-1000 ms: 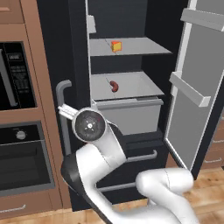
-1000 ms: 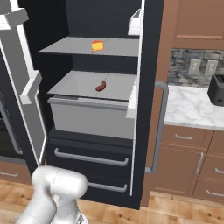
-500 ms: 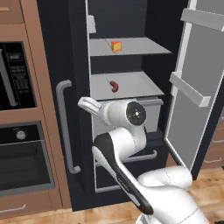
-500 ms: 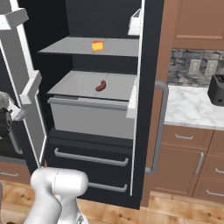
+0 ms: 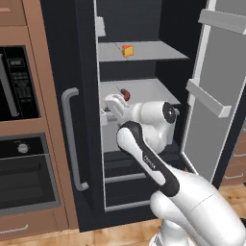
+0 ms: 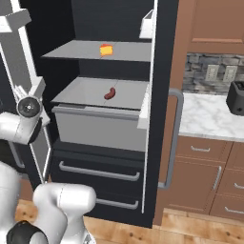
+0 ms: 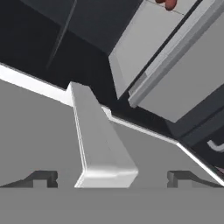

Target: Retrieve the sausage and cheese from the fridge and place them on the cutting board on the counter.

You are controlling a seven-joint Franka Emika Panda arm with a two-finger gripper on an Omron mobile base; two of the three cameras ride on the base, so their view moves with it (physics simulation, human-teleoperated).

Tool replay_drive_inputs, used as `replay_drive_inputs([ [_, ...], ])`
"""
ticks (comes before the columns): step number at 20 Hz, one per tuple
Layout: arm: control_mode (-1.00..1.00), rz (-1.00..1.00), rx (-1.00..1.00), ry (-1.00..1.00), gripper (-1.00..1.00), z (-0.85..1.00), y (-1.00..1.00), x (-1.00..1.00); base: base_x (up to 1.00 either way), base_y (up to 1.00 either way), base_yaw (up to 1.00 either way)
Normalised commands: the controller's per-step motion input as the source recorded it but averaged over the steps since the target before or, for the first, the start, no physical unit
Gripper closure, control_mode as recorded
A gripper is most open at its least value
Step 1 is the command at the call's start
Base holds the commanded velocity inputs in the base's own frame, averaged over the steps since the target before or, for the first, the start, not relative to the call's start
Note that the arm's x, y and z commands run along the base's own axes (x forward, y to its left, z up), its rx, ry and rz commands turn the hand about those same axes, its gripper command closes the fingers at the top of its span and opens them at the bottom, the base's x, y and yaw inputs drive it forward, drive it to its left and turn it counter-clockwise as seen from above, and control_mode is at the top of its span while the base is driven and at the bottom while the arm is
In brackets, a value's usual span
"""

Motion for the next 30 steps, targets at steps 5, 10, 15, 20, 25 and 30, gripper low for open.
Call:
replay_drive_inputs([
  [5, -1.0, 0.15, 0.14, 0.11, -1.0, -0.14, -0.06, 1.0, 0.0, 0.0, 0.0],
  [10, -1.0, 0.37, 0.06, 0.16, -1.0, -0.35, 0.0, 1.0, 0.0, 0.0, 0.0],
  [15, -1.0, 0.38, 0.01, 0.07, -1.0, -0.34, 0.11, 0.78, 0.0, 0.0, 0.0],
  [20, -1.0, 0.46, 0.0, -0.01, -1.0, -0.04, 0.53, 0.13, 0.0, 0.0, 0.0],
  [25, -1.0, 0.38, 0.0, -0.09, -1.0, 0.0, 0.58, -0.19, 0.0, 0.0, 0.0],
  [30, -1.0, 0.34, 0.0, -0.17, -1.0, 0.0, 0.62, -0.82, 0.0, 0.0, 0.0],
])
